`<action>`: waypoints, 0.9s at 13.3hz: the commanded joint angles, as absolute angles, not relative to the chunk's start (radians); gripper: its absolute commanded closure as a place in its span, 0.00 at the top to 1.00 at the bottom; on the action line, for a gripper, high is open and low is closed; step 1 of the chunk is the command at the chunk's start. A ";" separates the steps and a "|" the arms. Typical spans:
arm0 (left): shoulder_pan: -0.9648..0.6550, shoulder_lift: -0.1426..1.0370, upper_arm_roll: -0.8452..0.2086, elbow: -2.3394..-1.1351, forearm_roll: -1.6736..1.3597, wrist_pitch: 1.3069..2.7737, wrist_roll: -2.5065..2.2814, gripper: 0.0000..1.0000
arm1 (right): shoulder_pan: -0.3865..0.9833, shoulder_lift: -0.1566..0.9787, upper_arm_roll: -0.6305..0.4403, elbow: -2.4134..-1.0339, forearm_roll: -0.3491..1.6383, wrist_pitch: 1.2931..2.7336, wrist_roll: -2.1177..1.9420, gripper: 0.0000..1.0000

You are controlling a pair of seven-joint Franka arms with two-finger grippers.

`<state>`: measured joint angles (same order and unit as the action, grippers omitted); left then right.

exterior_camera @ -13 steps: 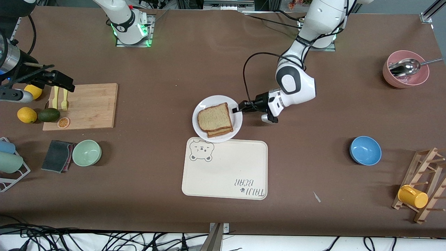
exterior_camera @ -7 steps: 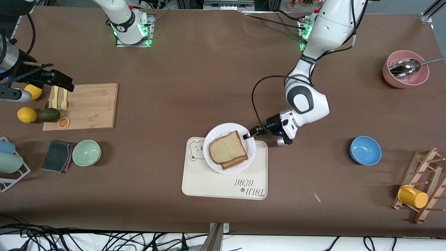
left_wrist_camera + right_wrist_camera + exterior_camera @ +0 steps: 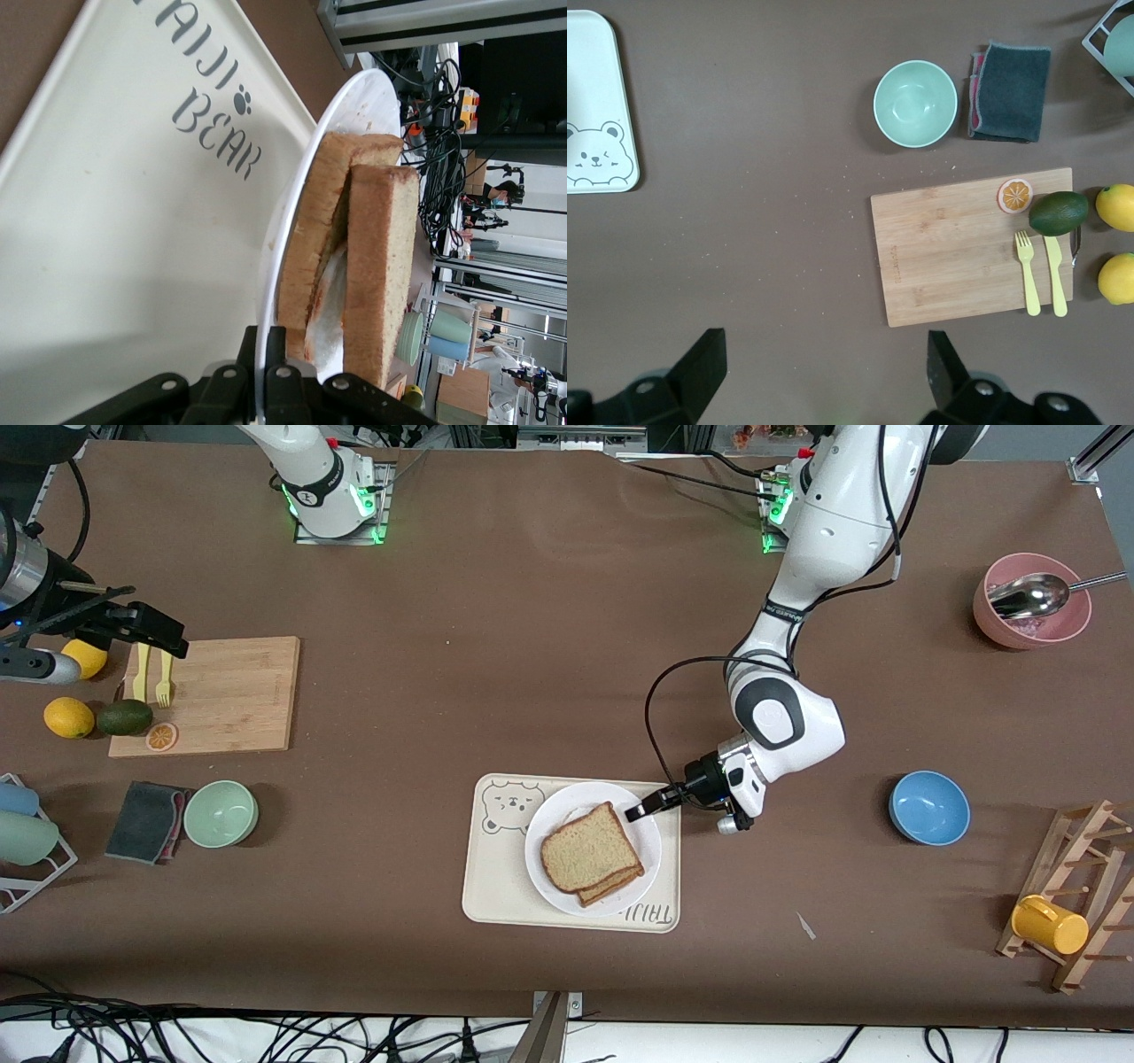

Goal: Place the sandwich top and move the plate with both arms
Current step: 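Slide the plate with the left gripper onto the bear tray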

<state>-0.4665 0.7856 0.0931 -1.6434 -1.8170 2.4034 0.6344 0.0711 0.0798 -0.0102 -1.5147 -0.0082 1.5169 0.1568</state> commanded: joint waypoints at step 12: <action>-0.540 0.856 0.109 -1.582 -1.922 2.465 0.652 0.24 | 0.077 0.075 -0.014 -1.496 -0.011 1.496 0.146 1.00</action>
